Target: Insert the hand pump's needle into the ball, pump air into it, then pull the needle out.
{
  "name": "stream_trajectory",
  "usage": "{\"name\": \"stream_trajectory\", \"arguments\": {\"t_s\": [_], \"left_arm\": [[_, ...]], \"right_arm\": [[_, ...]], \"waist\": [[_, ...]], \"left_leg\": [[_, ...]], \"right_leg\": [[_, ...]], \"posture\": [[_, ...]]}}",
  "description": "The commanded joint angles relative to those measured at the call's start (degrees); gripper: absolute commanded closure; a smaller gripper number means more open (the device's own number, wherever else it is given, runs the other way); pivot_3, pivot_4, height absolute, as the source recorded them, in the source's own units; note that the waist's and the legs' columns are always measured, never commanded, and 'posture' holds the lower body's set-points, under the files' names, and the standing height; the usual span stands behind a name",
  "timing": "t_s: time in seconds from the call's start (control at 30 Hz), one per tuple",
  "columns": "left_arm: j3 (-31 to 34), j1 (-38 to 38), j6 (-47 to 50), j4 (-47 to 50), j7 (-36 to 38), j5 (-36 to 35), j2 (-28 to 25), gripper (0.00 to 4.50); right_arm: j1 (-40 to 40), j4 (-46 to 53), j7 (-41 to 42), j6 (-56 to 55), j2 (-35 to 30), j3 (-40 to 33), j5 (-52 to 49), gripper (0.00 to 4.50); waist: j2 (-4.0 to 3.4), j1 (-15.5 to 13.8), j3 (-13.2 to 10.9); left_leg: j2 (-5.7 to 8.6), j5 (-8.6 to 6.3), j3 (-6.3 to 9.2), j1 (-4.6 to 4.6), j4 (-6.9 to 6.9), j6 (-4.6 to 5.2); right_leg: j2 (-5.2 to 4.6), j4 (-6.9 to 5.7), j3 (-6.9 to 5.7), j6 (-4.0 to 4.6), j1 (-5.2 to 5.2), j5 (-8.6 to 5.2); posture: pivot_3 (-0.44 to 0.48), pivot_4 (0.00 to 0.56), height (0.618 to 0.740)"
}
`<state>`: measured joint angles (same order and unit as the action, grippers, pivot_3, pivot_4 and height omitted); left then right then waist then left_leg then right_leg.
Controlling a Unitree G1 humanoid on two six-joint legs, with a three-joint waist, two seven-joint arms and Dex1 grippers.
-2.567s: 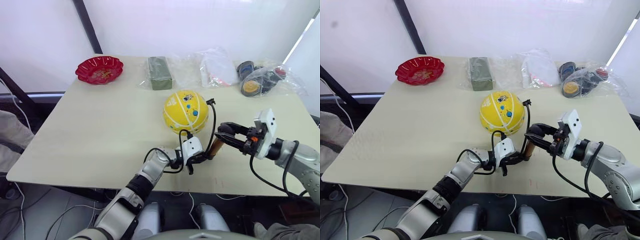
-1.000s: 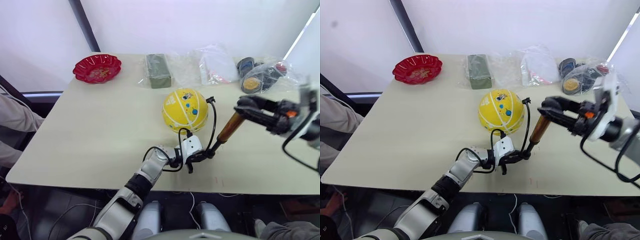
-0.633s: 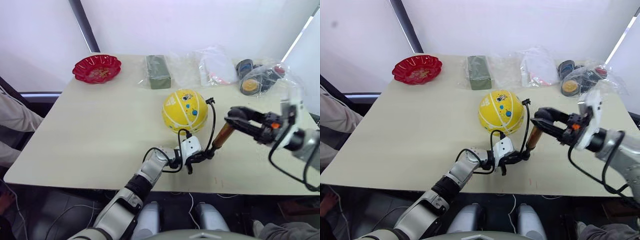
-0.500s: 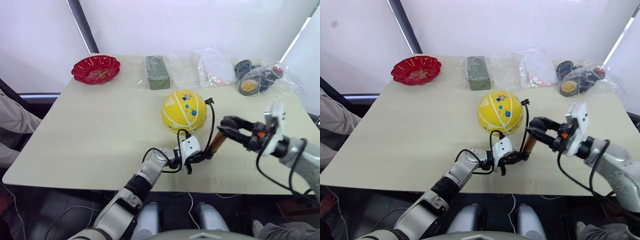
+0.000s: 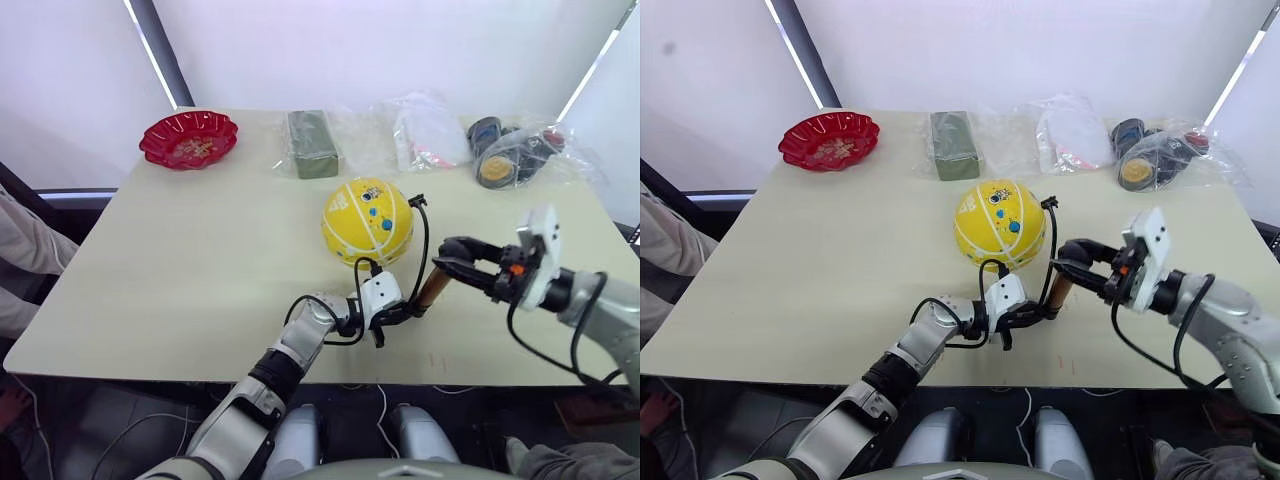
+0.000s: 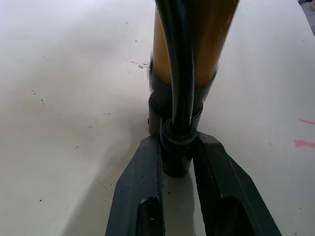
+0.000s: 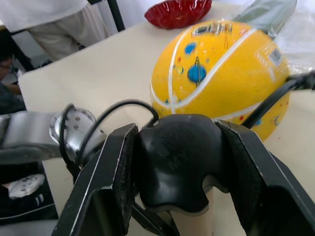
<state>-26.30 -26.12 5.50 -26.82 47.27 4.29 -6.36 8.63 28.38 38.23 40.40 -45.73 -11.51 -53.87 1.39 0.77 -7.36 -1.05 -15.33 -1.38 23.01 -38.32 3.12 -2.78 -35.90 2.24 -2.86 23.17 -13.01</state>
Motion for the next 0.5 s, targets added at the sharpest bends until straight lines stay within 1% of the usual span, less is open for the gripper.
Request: {"name": "stream_trajectory", "arguments": {"t_s": [0.03,0.13,0.23,0.33,0.4,0.43,0.5], "left_arm": [[-1.07,2.19,2.18,-3.4,0.74,1.26,-1.01,4.14],[-1.03,2.3,2.21,-3.23,0.95,1.2,-1.11,4.14],[-1.0,2.42,2.29,-3.0,1.05,1.19,-1.22,4.14],[-1.0,2.5,2.43,-2.86,1.09,1.15,-1.26,4.14],[-1.01,2.47,2.45,-2.86,1.09,1.18,-1.21,4.14],[-1.04,2.46,2.47,-2.81,1.08,1.25,-1.17,4.14],[-1.02,2.43,2.41,-2.77,1.05,1.35,-1.12,4.14]], "right_arm": [[5.13,3.87,-2.32,2.94,-4.88,-11.09,-9.22,2.53],[7.91,4.26,-4.47,5.94,-8.29,-15.15,-16.29,2.53],[8.35,4.69,-6.48,7.39,-9.52,-15.86,-19.27,2.53],[4.28,5.85,-7.15,6.65,-6.29,-10.22,-14.98,2.53],[1.57,4.7,-7.7,5.39,-2.21,-5.49,-11.15,2.53],[-0.24,4.01,-6.87,4.28,-0.73,-2.93,-8.49,2.53],[-3.05,2.69,-4.88,1.93,1.55,0.91,-3.87,2.53]], "waist": [[0.0,-0.01,-0.06],[0.03,0.01,-0.14],[0.08,0.07,-0.17],[0.12,0.14,-0.14],[0.24,0.26,-0.06],[0.38,0.32,0.02],[0.39,0.42,0.04]], "left_leg": [[0.01,-0.01,0.0,0.01,0.0,0.02],[0.04,-0.03,-0.01,0.06,0.0,0.05],[0.04,-0.04,-0.03,0.07,0.0,0.06],[0.04,-0.04,-0.06,0.07,0.0,0.07],[0.02,-0.08,-0.08,0.04,0.01,0.12],[-0.01,-0.08,-0.11,0.0,0.02,0.12],[-0.07,-0.08,-0.17,-0.03,0.01,0.12]], "right_leg": [[-0.02,0.02,0.0,0.0,0.0,0.0],[-0.26,0.04,-0.03,-0.01,0.02,0.0],[-0.33,0.05,-0.08,-0.02,0.03,0.0],[-0.37,0.05,-0.04,-0.02,0.05,0.0],[-0.38,0.05,-0.06,-0.02,0.04,0.0],[-0.38,0.05,-0.06,-0.02,0.04,0.0],[-0.42,0.04,-0.13,-0.06,0.03,0.03]], "posture": [[0.0,0.15,0.74],[0.0,0.15,0.74],[0.0,0.15,0.74],[0.0,0.15,0.74],[0.0,0.15,0.74],[0.0,0.15,0.74],[0.0,0.15,0.74]]}}
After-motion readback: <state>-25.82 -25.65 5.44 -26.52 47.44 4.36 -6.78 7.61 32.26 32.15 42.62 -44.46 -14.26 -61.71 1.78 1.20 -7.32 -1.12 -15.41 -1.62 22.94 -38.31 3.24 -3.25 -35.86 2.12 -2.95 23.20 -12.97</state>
